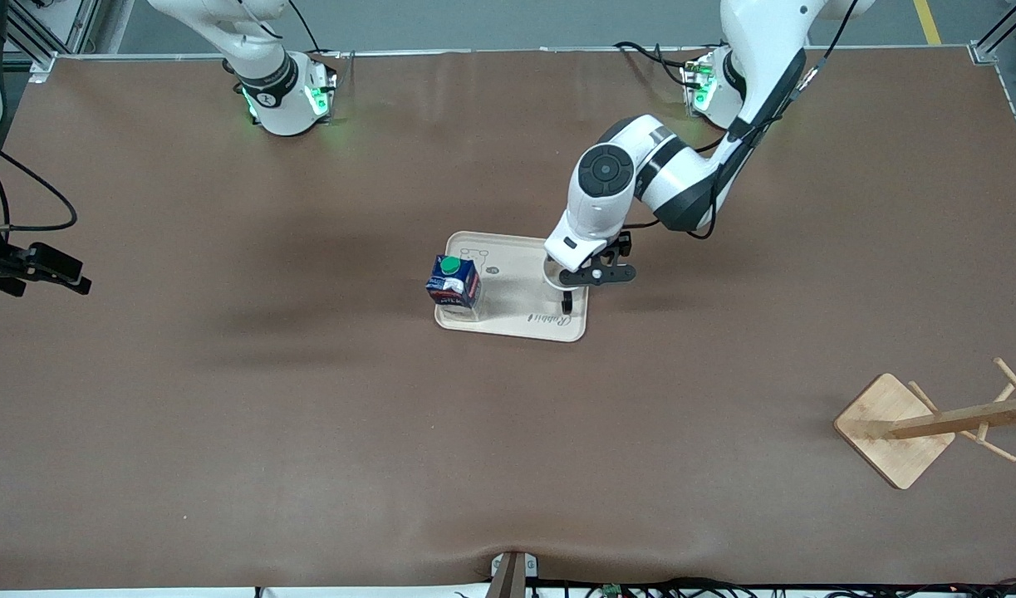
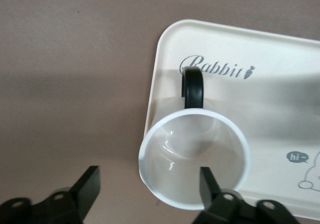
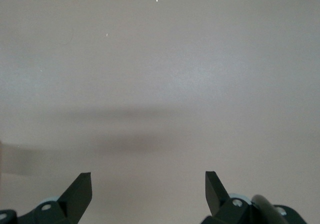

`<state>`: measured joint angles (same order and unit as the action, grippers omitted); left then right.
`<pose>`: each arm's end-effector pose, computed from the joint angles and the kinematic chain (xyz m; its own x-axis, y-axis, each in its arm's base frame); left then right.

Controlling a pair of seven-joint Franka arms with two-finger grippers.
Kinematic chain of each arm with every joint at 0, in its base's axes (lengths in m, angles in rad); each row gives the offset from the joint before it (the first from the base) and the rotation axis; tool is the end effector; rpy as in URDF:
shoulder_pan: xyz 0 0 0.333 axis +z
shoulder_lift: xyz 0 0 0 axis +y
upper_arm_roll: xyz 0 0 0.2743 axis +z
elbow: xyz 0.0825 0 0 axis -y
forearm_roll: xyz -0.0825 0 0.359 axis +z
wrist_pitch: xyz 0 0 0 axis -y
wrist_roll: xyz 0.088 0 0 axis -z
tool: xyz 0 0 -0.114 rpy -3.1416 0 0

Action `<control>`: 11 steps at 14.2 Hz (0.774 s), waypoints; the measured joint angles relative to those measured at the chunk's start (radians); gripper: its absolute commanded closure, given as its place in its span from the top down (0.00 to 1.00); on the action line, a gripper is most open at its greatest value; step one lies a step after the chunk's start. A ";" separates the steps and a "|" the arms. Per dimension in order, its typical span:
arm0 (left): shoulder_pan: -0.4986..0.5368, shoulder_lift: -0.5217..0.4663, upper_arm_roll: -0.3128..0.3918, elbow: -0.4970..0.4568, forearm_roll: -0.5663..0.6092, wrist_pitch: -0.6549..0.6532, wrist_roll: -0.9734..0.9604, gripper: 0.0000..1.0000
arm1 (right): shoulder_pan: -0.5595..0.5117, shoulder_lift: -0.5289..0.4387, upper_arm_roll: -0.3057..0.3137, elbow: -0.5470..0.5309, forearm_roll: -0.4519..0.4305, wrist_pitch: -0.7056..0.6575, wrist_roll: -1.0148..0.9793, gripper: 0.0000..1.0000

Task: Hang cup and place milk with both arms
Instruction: 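Grasp the mug handle with the left gripper and lift it off the tray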

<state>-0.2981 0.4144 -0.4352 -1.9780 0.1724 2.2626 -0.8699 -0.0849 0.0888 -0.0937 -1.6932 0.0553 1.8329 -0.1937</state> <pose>0.4270 -0.3737 0.2402 0.9949 0.0468 -0.0891 0.0441 -0.9985 -0.0314 0.5606 -0.0947 0.4952 0.9983 0.0017 0.0588 0.0038 -0.9994 -0.0351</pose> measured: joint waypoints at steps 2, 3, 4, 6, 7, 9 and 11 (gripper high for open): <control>0.006 0.029 0.002 -0.009 0.000 0.036 0.000 0.32 | 0.000 0.008 0.000 0.000 0.000 0.003 0.000 1.00; 0.009 0.045 0.003 -0.011 0.000 0.056 0.000 0.02 | 0.000 0.020 0.000 0.000 0.001 0.003 0.000 1.00; 0.010 0.060 0.004 -0.011 0.000 0.074 0.000 0.00 | 0.000 0.039 0.000 0.002 0.001 0.009 0.000 1.00; 0.011 0.080 0.005 -0.009 0.000 0.095 0.000 0.00 | 0.000 0.078 0.001 0.020 0.001 0.018 0.000 1.00; 0.011 0.083 0.006 -0.008 0.000 0.096 0.000 0.00 | 0.001 0.091 0.001 0.028 0.001 0.018 0.000 1.00; 0.012 0.084 0.006 0.001 0.000 0.097 0.000 0.00 | 0.001 0.130 0.002 0.031 0.001 0.017 0.000 1.00; 0.015 0.083 0.007 0.018 0.000 0.097 0.000 0.00 | 0.009 0.181 0.005 0.039 0.001 0.019 0.000 1.00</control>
<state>-0.2831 0.4977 -0.4287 -1.9601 0.1729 2.3594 -0.8696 -0.0760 0.2694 -0.0891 -1.6540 0.0566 1.8520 -0.1941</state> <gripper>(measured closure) 0.943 0.000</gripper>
